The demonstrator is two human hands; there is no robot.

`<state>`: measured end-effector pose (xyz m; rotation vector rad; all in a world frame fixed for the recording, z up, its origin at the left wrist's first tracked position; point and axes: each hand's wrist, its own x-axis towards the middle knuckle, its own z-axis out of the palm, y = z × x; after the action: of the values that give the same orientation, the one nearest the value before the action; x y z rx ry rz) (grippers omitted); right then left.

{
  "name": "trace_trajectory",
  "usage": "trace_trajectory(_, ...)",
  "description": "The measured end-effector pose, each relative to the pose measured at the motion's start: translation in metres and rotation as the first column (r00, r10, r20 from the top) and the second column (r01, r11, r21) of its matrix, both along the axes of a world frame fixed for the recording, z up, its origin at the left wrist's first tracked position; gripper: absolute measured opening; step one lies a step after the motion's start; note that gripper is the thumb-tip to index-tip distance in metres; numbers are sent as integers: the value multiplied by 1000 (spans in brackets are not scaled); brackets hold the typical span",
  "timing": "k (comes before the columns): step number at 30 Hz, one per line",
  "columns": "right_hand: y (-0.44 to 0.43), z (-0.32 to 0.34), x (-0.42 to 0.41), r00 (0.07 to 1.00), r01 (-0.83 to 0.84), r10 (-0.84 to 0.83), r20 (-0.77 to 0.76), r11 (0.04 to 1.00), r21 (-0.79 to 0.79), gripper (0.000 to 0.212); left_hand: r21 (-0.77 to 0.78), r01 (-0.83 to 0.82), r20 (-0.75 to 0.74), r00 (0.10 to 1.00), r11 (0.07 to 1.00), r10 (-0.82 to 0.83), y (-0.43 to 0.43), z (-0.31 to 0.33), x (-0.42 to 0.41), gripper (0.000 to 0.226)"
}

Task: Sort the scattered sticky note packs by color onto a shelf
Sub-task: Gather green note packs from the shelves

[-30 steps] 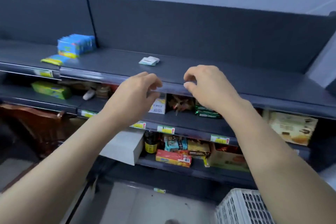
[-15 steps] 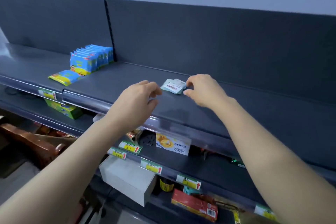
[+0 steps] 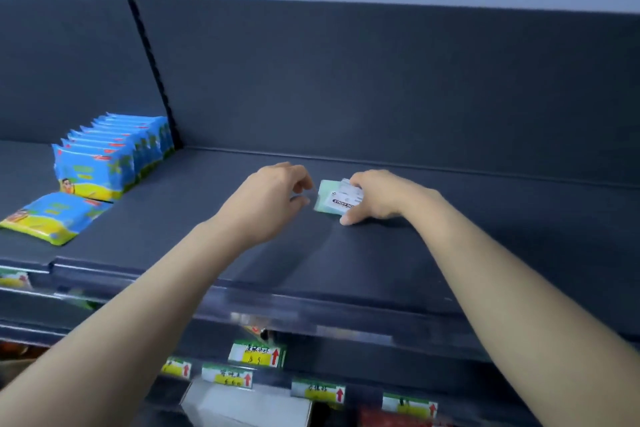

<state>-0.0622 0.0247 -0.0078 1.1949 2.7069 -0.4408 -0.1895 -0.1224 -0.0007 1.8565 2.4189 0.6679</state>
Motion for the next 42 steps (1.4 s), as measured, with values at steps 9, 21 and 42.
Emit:
trace_trajectory(9,-1,9,-8,987,129,-120,-110,988,83,13,-157,175,55,984,972,-168,58,-17,-32,30)
trace_trajectory(21,6,4,34,790,412,-359,-498,911,-2,50,-383,328,41,940,864,-338,102,-23,-41,50)
trace_trajectory(42,-157,27,331,358,883,-541,-761,461,87,50,205,831,220,476,517,-852,44,16,251,17)
